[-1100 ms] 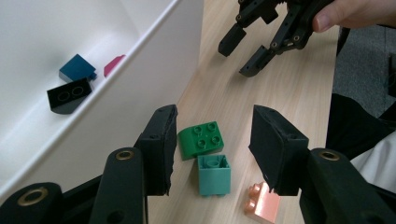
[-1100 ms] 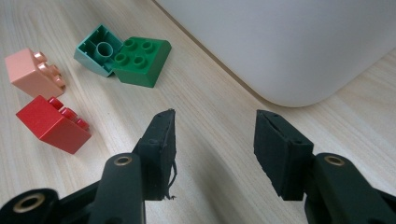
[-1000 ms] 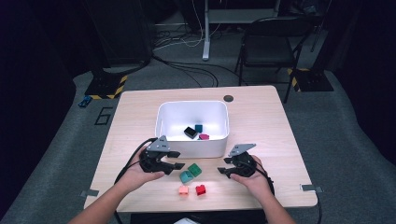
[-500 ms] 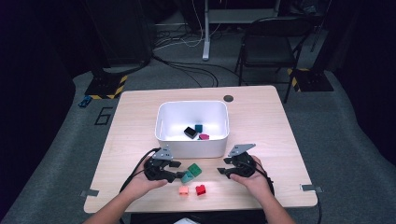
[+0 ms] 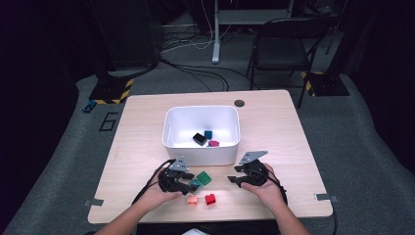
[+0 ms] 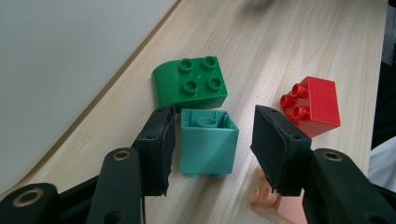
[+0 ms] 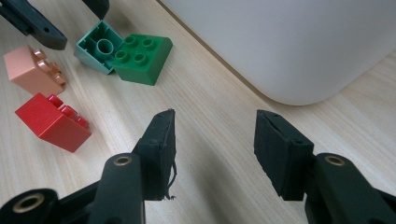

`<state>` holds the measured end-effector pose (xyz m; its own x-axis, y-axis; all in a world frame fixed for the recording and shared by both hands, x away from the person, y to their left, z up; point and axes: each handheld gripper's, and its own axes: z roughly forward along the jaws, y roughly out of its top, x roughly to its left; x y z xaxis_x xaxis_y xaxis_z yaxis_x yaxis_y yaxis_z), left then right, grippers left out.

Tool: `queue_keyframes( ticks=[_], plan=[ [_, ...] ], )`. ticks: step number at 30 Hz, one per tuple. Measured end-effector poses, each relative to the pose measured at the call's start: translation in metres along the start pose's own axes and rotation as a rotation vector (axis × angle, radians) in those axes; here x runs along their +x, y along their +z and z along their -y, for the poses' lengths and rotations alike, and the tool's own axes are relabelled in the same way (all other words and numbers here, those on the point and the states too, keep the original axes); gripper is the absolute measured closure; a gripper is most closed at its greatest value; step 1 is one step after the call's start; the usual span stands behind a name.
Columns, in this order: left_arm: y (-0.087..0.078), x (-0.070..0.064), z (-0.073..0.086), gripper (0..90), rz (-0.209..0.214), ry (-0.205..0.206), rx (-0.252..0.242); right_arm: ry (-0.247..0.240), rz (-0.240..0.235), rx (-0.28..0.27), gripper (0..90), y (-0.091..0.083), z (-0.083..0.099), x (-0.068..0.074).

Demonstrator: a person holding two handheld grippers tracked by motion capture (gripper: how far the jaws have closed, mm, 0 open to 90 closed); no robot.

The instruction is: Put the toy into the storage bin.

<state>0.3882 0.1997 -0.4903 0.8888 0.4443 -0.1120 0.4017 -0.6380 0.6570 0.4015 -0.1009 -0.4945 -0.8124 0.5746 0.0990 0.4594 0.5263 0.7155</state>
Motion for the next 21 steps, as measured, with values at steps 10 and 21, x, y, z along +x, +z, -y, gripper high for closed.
queue_keyframes(
  ticks=[10,21],
  plan=[
    [0.0114,0.0005,0.0025,54.3,-0.017,0.005,0.037,-0.001,-0.001,0.000,48.2,0.0004,0.0000,0.0000],
    [0.0037,0.0008,0.0012,58.5,-0.029,0.005,0.044,-0.003,0.002,0.002,48.2,0.0006,0.0000,-0.0001]
  ],
)
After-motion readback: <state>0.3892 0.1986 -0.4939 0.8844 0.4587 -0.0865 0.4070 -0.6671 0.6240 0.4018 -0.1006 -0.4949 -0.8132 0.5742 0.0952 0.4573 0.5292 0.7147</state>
